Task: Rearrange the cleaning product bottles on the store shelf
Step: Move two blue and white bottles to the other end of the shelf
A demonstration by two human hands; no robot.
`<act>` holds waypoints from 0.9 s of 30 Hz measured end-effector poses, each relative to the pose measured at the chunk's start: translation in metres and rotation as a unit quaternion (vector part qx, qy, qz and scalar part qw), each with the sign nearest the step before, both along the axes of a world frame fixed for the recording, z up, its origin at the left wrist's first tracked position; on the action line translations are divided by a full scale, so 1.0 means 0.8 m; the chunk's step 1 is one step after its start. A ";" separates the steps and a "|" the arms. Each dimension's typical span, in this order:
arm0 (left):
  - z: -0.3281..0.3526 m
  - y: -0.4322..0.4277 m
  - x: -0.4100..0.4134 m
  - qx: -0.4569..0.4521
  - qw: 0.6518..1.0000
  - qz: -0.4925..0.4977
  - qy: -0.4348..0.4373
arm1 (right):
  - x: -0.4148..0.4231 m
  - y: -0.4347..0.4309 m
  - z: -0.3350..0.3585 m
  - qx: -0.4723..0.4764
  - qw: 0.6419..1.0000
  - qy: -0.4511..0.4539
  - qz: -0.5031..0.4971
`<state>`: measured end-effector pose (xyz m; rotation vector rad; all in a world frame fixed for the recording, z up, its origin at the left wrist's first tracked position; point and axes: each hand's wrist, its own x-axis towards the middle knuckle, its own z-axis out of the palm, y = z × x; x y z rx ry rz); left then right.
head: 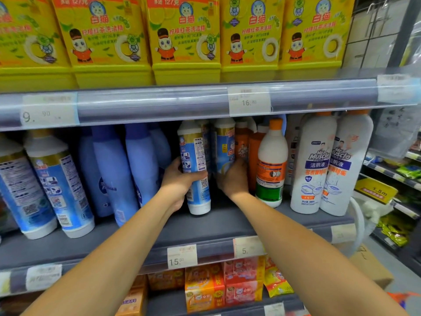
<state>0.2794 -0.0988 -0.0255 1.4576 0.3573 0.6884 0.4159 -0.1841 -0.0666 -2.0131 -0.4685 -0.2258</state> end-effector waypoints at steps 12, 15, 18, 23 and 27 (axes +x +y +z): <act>-0.004 0.002 0.009 0.016 1.000 0.007 0.000 | -0.016 -0.009 0.013 -0.067 0.995 0.070 0.028; -0.007 0.004 0.019 0.035 0.999 0.022 0.007 | -0.047 -0.049 0.027 -0.237 0.963 0.027 0.125; -0.007 0.003 0.032 0.055 0.998 0.025 0.010 | -0.072 -0.109 0.019 -0.284 0.946 -0.015 0.154; -0.005 0.003 0.051 0.063 0.998 0.013 0.009 | -0.095 -0.179 -0.008 -0.350 0.909 -0.162 0.156; -0.011 0.006 0.058 0.072 0.997 0.025 0.012 | -0.103 -0.192 -0.036 -0.366 0.883 -0.250 0.153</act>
